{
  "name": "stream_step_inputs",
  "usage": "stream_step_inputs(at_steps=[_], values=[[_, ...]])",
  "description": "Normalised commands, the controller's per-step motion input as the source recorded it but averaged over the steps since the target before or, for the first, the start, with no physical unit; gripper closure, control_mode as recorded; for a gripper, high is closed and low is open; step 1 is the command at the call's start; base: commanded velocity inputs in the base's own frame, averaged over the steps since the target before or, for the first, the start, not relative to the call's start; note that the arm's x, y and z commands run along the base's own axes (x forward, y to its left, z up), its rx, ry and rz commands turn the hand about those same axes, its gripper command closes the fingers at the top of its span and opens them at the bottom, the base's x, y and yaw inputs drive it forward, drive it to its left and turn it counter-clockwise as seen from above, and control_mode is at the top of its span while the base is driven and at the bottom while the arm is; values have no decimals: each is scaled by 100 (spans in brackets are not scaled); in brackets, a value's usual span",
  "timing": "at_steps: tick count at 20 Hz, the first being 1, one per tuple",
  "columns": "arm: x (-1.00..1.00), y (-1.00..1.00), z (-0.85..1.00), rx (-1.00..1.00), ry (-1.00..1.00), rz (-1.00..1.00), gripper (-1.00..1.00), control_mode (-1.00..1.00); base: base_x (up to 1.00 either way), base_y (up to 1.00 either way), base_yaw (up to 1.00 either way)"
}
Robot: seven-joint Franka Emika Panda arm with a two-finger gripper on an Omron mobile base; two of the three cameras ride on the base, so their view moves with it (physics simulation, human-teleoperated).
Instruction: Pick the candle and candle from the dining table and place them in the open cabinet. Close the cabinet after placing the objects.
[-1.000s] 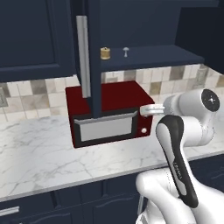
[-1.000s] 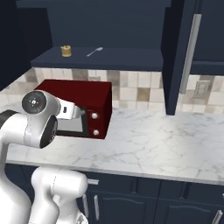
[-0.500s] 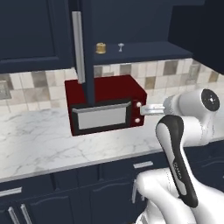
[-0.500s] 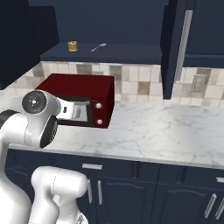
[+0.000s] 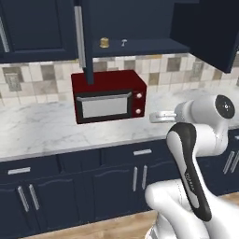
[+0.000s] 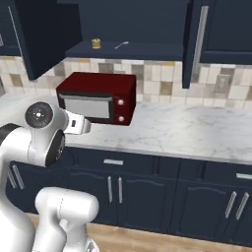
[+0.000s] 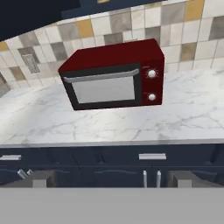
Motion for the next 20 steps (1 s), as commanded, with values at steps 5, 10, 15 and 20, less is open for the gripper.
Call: stream_step_inputs(at_steps=[5, 10, 15, 20], values=[[0, 0, 0, 0, 0, 0, -100, 100, -65, -25, 18], [0, 0, 0, 0, 0, 0, -100, 100, -46, -18, 26], [0, 0, 0, 0, 0, 0, -100, 100, -39, -12, 26], [0, 0, 0, 0, 0, 0, -100, 100, -34, -2, 28]])
